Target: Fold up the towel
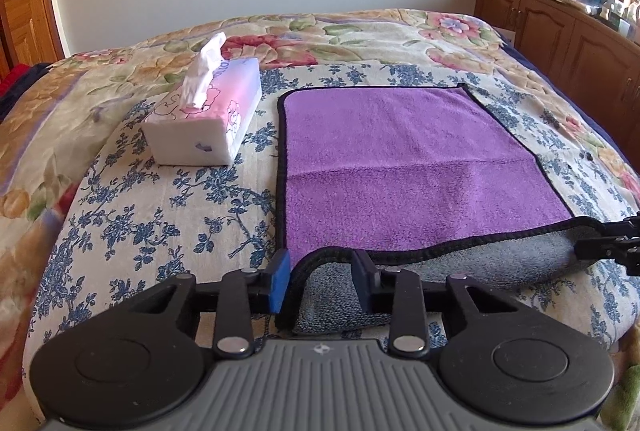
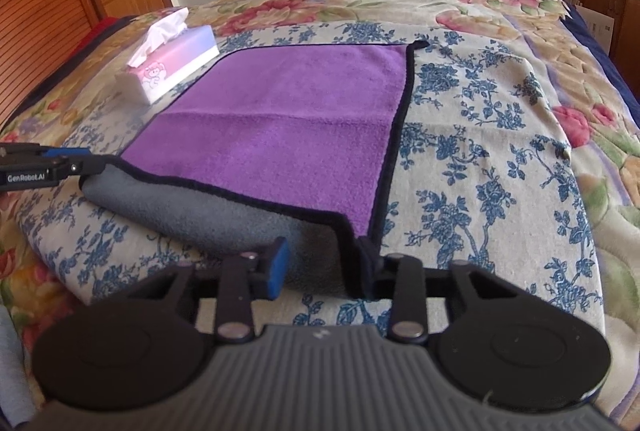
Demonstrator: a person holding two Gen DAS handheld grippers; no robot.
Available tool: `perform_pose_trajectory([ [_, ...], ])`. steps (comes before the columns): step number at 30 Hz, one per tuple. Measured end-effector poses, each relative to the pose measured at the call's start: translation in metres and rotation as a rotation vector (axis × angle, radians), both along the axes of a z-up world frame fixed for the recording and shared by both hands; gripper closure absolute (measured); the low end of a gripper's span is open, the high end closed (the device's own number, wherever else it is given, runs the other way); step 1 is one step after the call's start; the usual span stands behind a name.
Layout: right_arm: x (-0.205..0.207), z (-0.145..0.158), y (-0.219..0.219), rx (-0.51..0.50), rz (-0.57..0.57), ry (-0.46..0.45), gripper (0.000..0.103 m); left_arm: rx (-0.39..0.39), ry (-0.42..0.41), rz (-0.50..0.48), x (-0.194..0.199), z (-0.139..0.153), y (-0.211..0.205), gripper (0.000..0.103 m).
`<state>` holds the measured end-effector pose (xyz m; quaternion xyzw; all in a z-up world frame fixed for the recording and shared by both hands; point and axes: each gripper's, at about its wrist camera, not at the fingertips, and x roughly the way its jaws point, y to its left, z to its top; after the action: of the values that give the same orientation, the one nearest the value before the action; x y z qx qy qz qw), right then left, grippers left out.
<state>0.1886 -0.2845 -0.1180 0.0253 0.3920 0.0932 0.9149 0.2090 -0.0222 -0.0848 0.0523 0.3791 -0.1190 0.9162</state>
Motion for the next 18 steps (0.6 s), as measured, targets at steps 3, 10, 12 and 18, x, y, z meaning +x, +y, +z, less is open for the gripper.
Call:
perform_pose_trajectory([
  [3,0.0001,-0.0006,-0.0004,-0.007,-0.001,0.002,0.072,0.002,0.009,0.003,0.0008,-0.0014,0.0013,0.067],
  [10,-0.0005,0.0003,-0.0001,-0.016,0.001,-0.001,0.081,0.014,0.016,-0.009,0.0006,-0.0024,0.0001,0.088],
  [12,-0.0009,0.0005,0.0001,-0.018,0.003,-0.003,0.087,0.007,0.018,-0.017,0.0001,-0.0026,0.0004,0.096],
  [18,-0.0017,0.0031,0.0011,-0.031,0.01,-0.017,0.095,0.0,0.005,-0.024,-0.0017,0.0009,0.0004,0.097],
])
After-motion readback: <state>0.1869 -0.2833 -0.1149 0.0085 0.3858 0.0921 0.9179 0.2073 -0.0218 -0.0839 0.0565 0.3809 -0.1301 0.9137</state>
